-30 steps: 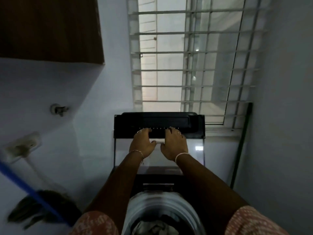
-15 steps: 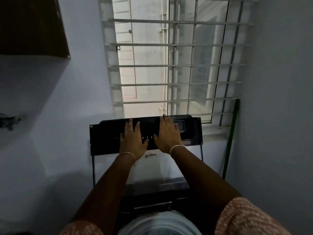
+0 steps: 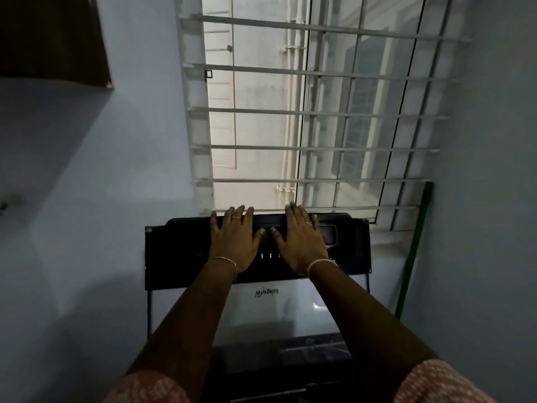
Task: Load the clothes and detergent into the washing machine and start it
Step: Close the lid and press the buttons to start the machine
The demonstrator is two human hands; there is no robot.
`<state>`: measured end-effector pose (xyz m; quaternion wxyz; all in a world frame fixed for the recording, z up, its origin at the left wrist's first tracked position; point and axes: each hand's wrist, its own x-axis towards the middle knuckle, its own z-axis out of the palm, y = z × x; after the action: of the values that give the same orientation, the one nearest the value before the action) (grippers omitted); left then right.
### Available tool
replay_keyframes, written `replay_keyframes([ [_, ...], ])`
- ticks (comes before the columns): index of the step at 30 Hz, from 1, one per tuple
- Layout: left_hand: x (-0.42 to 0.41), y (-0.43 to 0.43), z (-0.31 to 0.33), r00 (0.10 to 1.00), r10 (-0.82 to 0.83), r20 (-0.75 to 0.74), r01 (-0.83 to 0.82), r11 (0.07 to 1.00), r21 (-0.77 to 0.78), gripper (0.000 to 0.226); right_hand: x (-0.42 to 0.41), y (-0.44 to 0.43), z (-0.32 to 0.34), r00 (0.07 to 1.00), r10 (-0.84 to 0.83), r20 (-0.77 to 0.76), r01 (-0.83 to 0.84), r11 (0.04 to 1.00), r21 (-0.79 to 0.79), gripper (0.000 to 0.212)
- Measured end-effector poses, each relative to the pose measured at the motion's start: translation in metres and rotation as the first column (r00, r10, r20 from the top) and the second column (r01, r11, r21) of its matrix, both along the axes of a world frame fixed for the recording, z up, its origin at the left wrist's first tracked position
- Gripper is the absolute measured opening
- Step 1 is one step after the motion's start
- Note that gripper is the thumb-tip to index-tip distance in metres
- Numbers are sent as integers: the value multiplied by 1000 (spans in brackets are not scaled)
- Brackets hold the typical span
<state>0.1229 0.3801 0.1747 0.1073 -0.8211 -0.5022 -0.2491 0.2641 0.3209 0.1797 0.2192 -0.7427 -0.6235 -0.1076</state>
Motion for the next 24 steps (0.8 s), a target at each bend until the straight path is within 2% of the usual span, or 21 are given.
replay_keyframes([
  [6,-2,-6,-2,1000,6,30,-8,997,82,58,-3,-2,-5,999,-24,23,21,995,100,63],
  [17,-13,-50,15,999,18,46,-21,997,78,54,-7,-49,16,995,10,103,-23,993,119,54],
  [24,-24,-98,21,996,15,92,-23,995,94,54,-18,-95,15,986,-12,166,-20,981,192,48],
])
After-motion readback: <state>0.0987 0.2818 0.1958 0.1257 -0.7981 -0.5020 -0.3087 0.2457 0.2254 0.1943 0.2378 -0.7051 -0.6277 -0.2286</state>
